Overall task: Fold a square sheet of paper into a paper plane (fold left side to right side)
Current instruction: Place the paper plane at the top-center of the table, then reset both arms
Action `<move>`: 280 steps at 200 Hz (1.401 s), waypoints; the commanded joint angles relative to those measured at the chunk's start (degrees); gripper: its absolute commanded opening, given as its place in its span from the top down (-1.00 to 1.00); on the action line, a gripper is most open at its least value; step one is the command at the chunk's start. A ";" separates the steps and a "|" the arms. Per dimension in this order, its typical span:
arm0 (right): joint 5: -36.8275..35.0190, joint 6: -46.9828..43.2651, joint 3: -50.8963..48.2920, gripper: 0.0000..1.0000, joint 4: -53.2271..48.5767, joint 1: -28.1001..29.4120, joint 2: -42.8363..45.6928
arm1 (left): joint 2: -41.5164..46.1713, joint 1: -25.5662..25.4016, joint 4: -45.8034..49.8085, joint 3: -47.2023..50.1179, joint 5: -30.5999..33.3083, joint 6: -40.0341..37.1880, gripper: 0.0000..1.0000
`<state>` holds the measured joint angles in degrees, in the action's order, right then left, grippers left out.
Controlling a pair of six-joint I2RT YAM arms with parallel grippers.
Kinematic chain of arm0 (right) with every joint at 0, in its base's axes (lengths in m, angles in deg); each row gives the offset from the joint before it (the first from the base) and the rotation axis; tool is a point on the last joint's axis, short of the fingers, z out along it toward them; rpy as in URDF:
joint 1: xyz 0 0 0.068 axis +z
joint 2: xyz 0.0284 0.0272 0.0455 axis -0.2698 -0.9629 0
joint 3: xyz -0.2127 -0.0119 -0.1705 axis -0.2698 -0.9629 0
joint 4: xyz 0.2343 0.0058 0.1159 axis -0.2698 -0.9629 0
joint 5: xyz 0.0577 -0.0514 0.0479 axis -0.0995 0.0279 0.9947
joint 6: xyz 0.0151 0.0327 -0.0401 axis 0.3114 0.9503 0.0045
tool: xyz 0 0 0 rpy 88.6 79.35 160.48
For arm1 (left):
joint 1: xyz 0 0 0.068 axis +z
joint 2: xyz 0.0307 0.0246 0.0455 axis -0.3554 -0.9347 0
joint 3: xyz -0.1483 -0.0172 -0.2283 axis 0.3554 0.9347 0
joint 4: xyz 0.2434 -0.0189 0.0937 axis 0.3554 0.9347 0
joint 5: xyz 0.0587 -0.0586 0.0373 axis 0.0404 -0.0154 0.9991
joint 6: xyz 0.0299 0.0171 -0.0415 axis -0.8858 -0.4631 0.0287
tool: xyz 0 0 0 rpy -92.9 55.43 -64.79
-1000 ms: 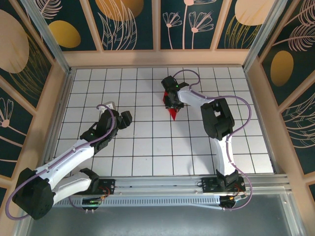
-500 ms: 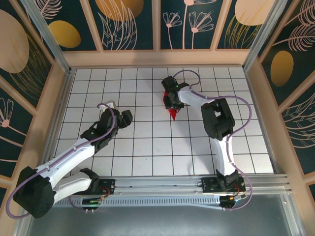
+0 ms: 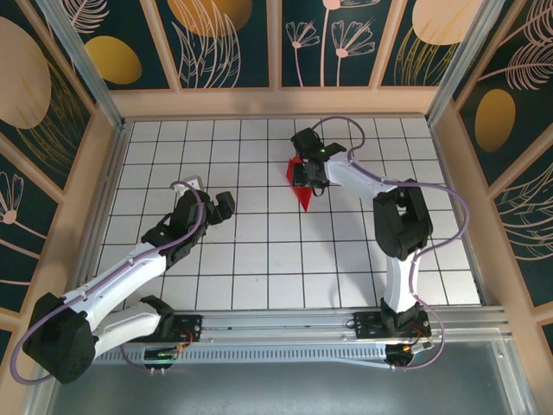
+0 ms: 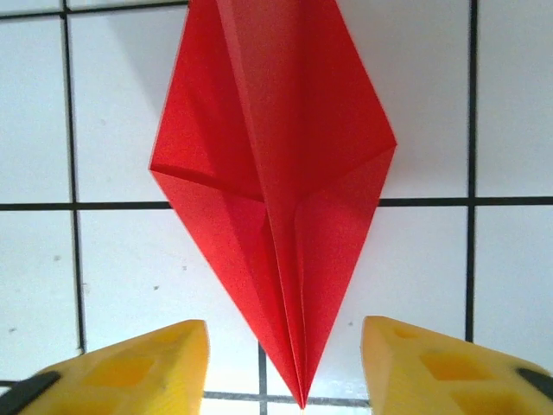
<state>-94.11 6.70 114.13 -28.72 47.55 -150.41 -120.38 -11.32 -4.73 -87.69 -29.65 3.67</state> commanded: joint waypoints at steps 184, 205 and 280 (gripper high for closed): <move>2.71 -3.16 -46.59 -0.98 34.99 -26.82 46.32 | 8.79 0.72 -8.83 3.37 29.45 -15.68 -0.98; 2.60 -3.00 -51.13 -0.99 40.42 -30.43 48.74 | 9.66 0.69 -9.12 3.94 30.62 -17.03 -0.98; -2.26 -10.49 -67.45 -0.99 66.76 -33.18 50.44 | 8.95 0.70 -11.82 5.44 32.72 -21.00 -0.98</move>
<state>-93.96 -0.18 51.10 23.37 15.18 -99.84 -111.27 -10.93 -13.65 -83.40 1.00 -14.80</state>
